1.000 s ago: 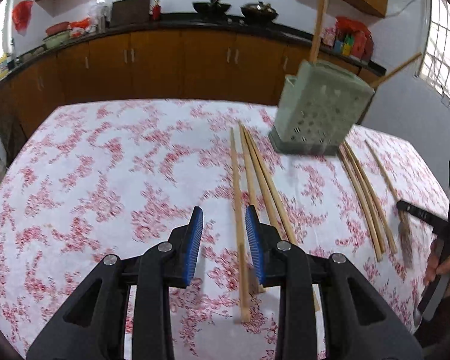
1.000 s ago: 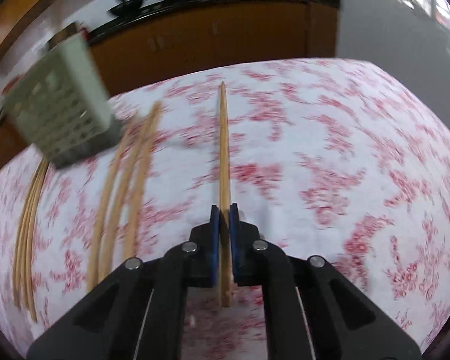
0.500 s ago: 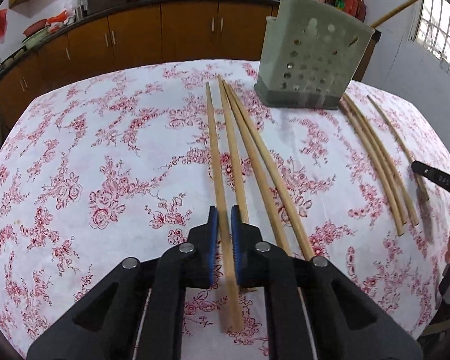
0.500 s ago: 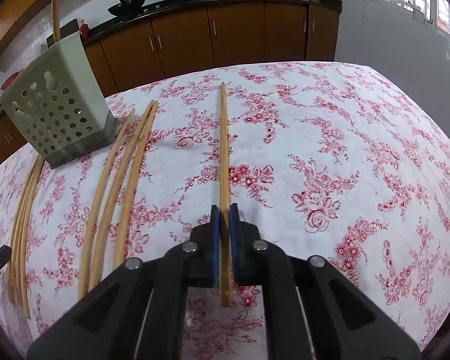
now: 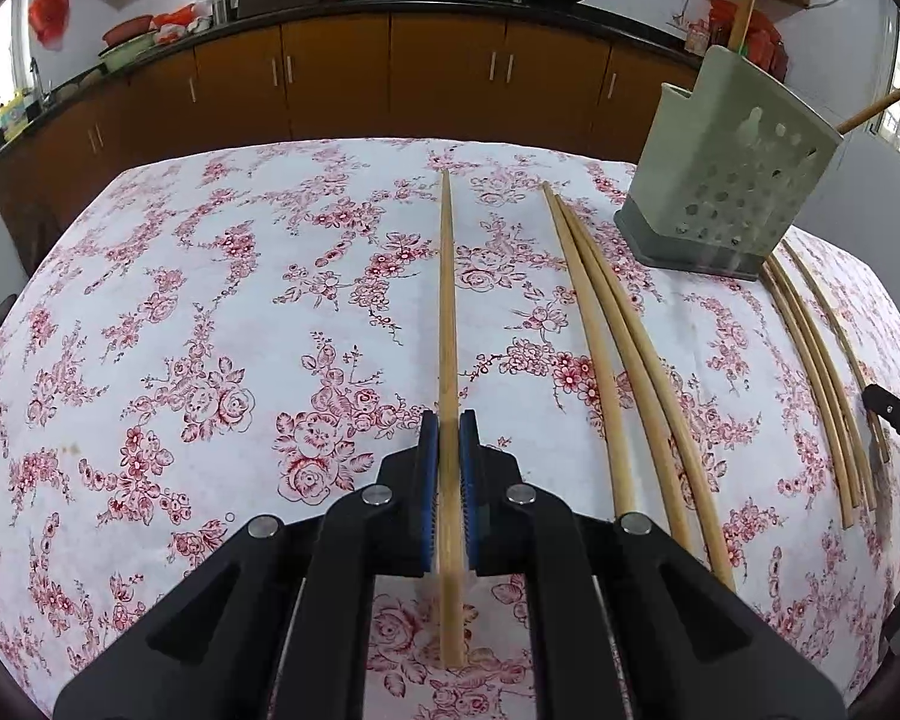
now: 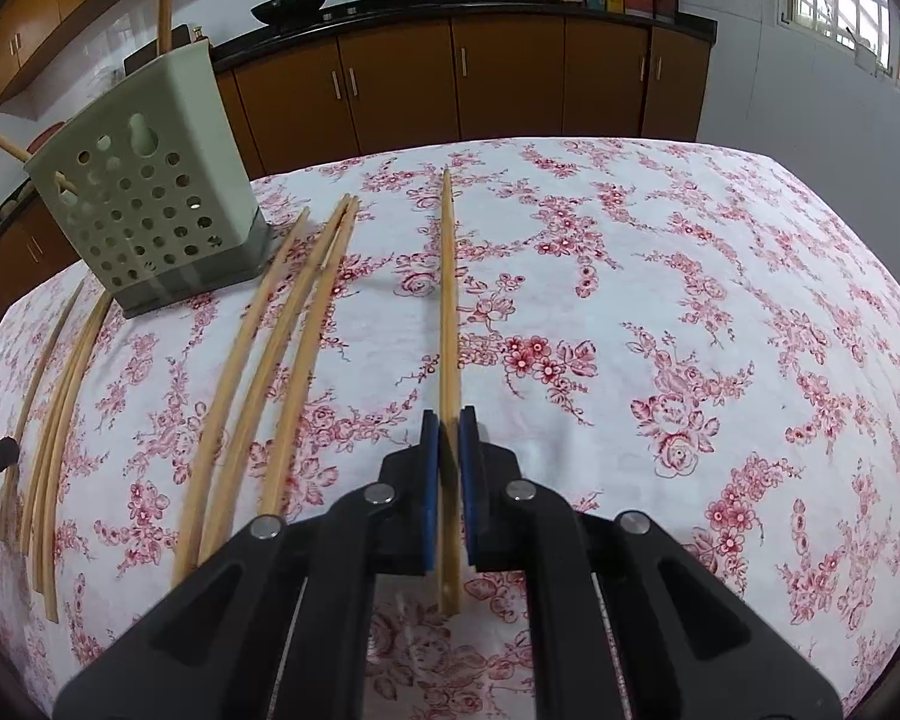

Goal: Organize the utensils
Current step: 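Close the left tool on a chopstick while the right tool grasps another chopstick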

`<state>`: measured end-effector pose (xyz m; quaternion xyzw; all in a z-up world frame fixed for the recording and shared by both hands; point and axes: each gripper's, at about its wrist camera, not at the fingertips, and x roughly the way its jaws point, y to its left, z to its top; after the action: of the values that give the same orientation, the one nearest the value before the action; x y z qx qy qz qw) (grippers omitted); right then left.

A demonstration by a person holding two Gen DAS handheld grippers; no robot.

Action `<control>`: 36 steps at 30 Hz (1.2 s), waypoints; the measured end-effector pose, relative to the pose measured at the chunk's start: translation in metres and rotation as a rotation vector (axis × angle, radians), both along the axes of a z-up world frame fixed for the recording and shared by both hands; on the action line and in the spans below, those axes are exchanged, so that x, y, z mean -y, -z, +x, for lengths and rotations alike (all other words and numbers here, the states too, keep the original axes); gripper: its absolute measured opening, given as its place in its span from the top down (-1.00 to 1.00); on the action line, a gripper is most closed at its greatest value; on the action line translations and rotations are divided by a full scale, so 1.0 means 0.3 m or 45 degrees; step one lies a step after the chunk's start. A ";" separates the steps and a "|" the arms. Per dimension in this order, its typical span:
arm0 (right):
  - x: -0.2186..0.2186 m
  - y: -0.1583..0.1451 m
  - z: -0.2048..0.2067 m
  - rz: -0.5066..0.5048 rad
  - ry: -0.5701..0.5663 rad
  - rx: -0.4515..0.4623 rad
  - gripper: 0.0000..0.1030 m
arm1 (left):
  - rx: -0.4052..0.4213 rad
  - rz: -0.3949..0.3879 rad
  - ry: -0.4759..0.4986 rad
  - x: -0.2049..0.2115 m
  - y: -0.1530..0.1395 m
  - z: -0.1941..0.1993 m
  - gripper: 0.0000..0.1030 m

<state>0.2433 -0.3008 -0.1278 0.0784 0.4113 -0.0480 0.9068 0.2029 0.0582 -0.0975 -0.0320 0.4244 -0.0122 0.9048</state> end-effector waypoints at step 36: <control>-0.004 0.000 0.003 -0.006 -0.001 -0.002 0.84 | -0.003 -0.030 -0.002 -0.024 -0.006 -0.009 0.84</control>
<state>0.2441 -0.2995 -0.1278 0.0760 0.4119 -0.0487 0.9067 0.2002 0.0655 -0.0957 -0.0429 0.4253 -0.0163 0.9039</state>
